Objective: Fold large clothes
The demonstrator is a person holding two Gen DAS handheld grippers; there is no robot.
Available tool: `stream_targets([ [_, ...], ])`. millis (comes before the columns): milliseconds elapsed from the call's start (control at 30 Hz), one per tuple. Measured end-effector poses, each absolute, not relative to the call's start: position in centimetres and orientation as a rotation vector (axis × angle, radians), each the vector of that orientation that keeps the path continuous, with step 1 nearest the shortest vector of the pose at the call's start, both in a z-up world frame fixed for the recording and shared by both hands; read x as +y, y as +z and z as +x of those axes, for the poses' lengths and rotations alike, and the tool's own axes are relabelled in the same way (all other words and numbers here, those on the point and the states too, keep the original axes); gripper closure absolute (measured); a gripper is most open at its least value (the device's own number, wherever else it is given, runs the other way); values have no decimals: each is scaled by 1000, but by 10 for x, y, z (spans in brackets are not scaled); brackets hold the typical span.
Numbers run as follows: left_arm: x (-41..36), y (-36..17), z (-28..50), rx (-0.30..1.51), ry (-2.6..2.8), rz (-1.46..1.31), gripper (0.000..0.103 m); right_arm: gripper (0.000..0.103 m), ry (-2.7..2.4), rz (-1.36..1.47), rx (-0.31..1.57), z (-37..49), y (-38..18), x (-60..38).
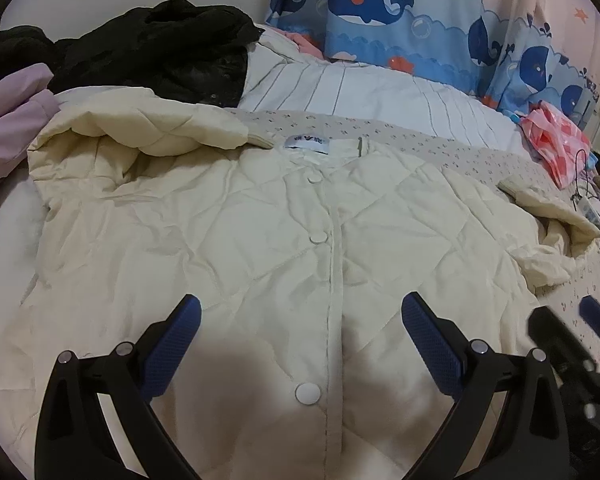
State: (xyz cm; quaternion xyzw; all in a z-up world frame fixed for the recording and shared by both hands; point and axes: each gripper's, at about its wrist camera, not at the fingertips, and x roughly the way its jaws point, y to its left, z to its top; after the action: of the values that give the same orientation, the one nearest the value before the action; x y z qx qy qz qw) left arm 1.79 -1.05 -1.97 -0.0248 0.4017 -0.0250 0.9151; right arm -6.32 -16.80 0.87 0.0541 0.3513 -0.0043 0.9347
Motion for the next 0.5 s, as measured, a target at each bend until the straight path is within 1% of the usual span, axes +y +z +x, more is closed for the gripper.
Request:
stream_targets([
  [200, -9, -14, 16, 799, -26, -27, 7, 6, -23, 88, 758, -57, 3, -165],
  [500, -6, -12, 19, 804, -28, -33, 7, 6, -21, 62, 757, -58, 0, -160],
])
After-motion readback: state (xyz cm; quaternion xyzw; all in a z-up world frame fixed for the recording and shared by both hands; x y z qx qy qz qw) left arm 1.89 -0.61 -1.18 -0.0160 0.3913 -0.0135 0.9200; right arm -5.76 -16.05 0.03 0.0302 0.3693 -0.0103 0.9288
